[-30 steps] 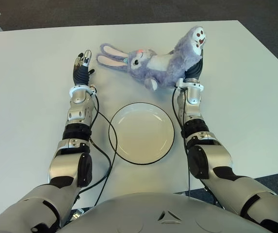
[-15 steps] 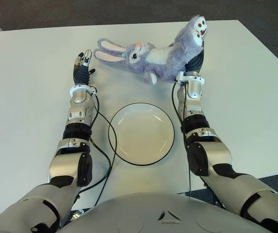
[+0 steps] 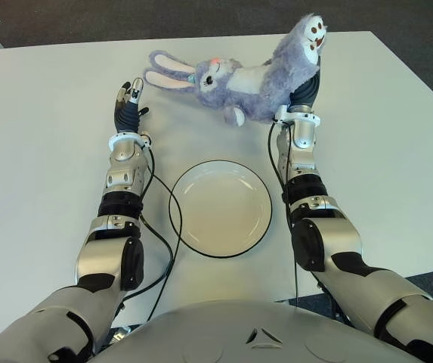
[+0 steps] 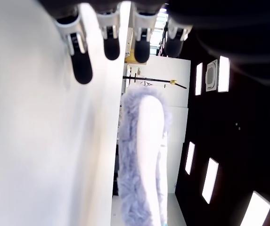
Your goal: Put the doll into the plate.
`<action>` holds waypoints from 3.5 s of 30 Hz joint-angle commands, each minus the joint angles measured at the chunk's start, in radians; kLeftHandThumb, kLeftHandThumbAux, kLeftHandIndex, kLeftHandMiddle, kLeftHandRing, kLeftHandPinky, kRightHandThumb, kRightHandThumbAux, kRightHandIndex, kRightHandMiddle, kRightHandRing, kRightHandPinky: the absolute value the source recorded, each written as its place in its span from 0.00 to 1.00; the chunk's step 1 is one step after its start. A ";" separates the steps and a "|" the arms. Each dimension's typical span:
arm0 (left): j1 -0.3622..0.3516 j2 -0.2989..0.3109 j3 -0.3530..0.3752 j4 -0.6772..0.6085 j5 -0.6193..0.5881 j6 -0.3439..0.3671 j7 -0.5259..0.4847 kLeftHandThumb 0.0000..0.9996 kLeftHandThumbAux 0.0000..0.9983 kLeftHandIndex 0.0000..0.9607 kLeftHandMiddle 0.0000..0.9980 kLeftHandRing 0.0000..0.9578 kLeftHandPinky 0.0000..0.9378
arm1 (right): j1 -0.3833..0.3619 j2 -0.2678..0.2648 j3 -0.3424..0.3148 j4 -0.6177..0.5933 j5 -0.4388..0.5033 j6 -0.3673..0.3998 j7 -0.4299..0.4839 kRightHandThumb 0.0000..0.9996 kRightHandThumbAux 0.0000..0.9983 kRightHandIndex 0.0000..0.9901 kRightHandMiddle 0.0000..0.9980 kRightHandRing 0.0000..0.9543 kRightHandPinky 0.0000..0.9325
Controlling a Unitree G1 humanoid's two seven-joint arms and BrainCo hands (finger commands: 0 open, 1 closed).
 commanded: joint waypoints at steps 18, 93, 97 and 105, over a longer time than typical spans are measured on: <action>0.013 0.000 -0.006 0.045 0.018 0.031 0.010 0.00 0.38 0.00 0.09 0.06 0.00 | -0.022 0.006 0.010 -0.067 -0.006 -0.047 0.000 0.72 0.71 0.44 0.79 0.88 0.92; 0.007 0.003 -0.003 0.067 0.016 0.022 0.010 0.00 0.39 0.00 0.09 0.06 0.00 | 0.241 0.089 0.114 -0.511 0.106 -0.067 0.216 0.71 0.72 0.44 0.83 0.91 0.93; 0.007 0.002 -0.002 0.067 0.015 0.020 0.008 0.00 0.39 0.00 0.09 0.06 0.00 | 0.252 0.090 0.123 -0.520 0.106 -0.067 0.222 0.71 0.72 0.44 0.83 0.91 0.93; 0.007 0.002 -0.001 0.066 0.012 0.019 0.004 0.00 0.39 0.00 0.10 0.06 0.00 | 0.277 0.094 0.139 -0.532 0.094 -0.081 0.223 0.72 0.71 0.44 0.84 0.91 0.94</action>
